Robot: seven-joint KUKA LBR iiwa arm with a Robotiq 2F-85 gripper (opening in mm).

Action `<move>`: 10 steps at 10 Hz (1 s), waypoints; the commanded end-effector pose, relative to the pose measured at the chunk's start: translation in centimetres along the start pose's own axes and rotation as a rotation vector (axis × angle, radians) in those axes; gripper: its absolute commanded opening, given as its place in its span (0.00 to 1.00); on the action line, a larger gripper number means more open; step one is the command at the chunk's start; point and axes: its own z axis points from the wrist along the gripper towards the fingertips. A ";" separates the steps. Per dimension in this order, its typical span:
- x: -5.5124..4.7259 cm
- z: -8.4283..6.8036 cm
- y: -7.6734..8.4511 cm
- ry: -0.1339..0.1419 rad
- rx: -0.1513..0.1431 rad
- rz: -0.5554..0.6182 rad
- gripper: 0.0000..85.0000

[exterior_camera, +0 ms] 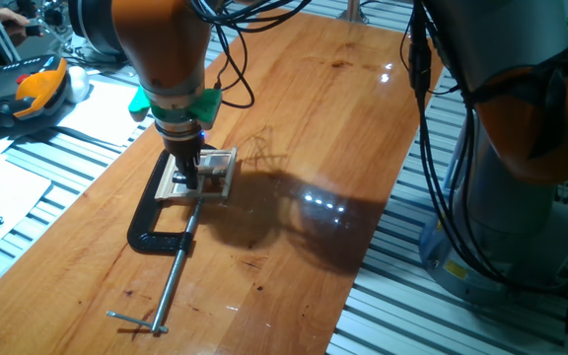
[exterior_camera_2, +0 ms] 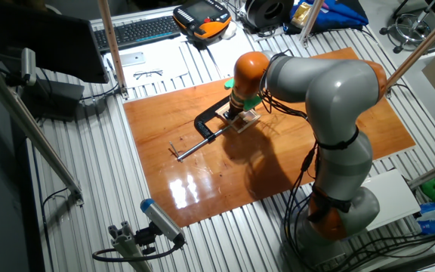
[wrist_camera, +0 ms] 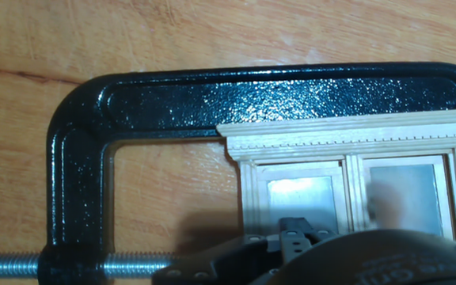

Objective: Close a sliding window

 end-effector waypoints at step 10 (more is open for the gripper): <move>0.6 -0.2 -0.2 0.012 0.004 0.001 0.00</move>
